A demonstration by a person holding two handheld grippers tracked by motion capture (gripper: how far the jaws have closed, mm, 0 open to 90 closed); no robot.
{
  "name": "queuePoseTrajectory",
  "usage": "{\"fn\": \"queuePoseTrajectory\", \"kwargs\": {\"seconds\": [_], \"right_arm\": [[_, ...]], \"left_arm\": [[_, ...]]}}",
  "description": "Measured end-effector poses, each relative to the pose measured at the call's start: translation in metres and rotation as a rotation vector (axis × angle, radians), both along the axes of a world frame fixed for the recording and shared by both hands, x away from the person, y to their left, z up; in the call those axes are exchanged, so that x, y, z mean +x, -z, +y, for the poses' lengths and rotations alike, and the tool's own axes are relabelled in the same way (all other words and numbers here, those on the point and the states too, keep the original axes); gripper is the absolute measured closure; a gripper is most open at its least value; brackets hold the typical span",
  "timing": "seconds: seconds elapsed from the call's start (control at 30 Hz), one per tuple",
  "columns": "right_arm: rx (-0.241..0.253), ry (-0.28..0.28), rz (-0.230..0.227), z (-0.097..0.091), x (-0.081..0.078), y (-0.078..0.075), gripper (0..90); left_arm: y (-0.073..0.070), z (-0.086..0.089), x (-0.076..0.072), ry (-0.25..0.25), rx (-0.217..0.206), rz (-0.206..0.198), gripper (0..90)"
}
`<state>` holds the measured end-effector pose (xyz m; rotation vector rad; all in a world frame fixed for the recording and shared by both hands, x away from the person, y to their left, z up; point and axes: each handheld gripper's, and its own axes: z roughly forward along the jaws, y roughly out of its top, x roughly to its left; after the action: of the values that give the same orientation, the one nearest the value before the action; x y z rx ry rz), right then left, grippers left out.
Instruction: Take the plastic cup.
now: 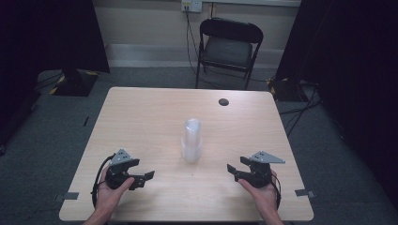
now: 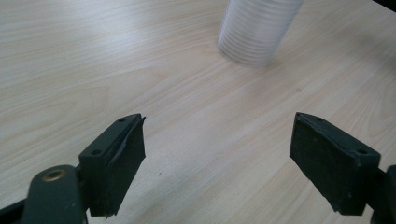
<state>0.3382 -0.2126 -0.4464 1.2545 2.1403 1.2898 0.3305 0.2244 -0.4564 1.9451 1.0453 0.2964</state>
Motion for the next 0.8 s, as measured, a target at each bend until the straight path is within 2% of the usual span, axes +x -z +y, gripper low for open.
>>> {"fn": "queuePoseTrajectory", "kwargs": {"seconds": [0.2,0.33,0.4,0.67,0.8], "right_arm": [[0.002,-0.035,-0.011,0.007,0.003,-0.007,28.1],[-0.014,-0.074,-0.037,0.018,0.004,-0.017,25.3],[-0.015,-0.077,-0.041,0.02,0.005,-0.018,25.2],[-0.002,-0.13,-0.089,0.036,0.014,-0.031,24.1],[0.011,-0.158,-0.094,0.047,0.02,-0.034,22.3]], "left_arm": [[0.001,0.001,0.002,-0.015,0.0,0.01,18.0],[0.001,0.001,0.002,-0.018,0.004,0.016,18.0],[0.001,0.001,0.002,-0.017,0.008,0.02,18.0],[0.002,-0.002,0.002,-0.017,0.012,0.035,18.0],[0.003,-0.001,0.002,-0.023,0.009,0.042,18.1]]}}
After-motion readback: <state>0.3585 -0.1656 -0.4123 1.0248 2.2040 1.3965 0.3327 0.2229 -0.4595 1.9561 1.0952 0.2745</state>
